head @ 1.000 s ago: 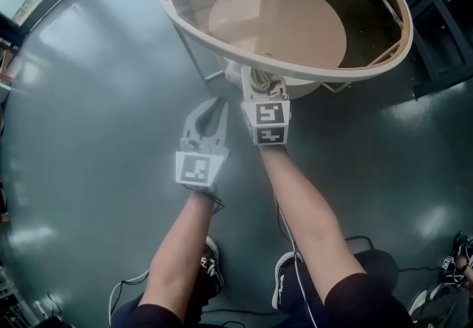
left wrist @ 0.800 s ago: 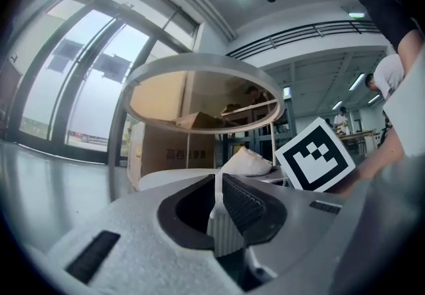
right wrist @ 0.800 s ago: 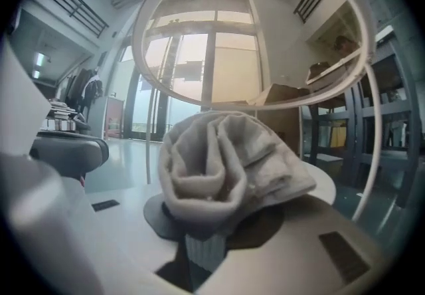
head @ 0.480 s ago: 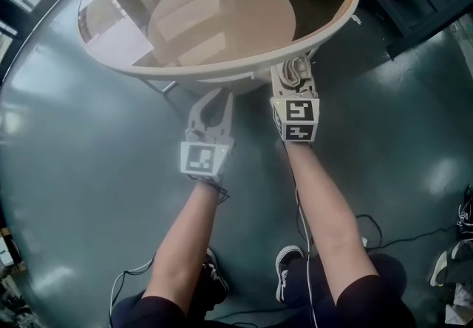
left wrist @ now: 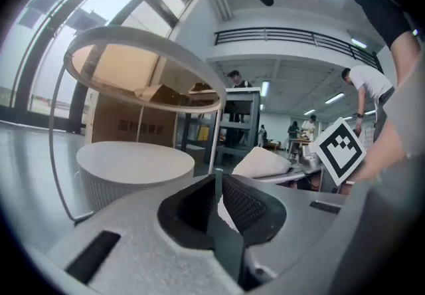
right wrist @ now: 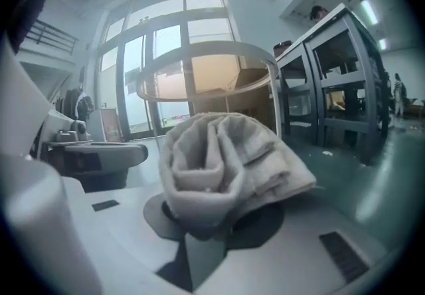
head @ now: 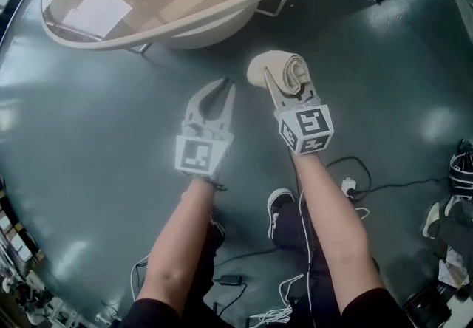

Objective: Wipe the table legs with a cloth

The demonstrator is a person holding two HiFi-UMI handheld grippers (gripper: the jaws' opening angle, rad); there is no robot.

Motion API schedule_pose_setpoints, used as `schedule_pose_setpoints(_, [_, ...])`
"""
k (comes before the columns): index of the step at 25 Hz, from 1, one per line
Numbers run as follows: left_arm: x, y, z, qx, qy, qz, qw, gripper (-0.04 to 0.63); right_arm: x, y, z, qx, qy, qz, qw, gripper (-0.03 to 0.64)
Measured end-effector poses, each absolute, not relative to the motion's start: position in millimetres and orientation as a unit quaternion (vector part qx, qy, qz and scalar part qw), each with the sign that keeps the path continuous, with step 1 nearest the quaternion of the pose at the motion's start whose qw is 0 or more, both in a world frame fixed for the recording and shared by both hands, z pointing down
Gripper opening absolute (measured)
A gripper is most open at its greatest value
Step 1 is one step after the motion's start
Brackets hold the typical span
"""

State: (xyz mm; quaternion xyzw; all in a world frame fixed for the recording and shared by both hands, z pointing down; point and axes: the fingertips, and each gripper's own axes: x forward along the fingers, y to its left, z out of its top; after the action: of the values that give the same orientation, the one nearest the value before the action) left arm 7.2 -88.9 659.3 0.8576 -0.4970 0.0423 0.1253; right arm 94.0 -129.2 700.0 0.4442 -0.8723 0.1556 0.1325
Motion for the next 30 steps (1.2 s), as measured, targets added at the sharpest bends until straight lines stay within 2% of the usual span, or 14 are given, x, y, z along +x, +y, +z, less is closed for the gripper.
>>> schedule_pose_setpoints(3, [13, -45, 618, 0.851, -0.491, 0.072, 0.173, 0.023, 90, -61, 655, 0.402, -0.88, 0.203, 0.15, 0.089])
schedule_pose_setpoints(5, [16, -20, 572, 0.856, -0.475, 0.094, 0.179, 0.023, 87, -24, 603, 0.371, -0.889, 0.216, 0.159, 0.089])
schedule_pose_setpoints(11, [24, 30, 367, 0.879, -0.425, 0.107, 0.187, 0.023, 103, 38, 375, 0.294, -0.917, 0.225, 0.149, 0.089])
schedule_pose_setpoints(17, [36, 40, 101, 0.901, -0.407, 0.073, 0.135, 0.022, 134, 49, 100, 0.208, -0.956, 0.196, 0.064, 0.089])
schedule_pose_setpoints(22, [42, 84, -84, 0.908, -0.408, 0.033, 0.092, 0.021, 141, 101, -83, 0.14, -0.978, 0.147, 0.04, 0.086])
schedule_pose_setpoints(26, [49, 142, -160, 0.93, -0.36, 0.006, 0.073, 0.021, 136, 151, -158, 0.111, -0.986, 0.126, 0.016, 0.084])
schedule_pose_setpoints(30, [34, 192, -179, 0.942, -0.326, -0.011, 0.083, 0.021, 120, 198, -192, 0.108, -0.986, 0.123, -0.011, 0.084])
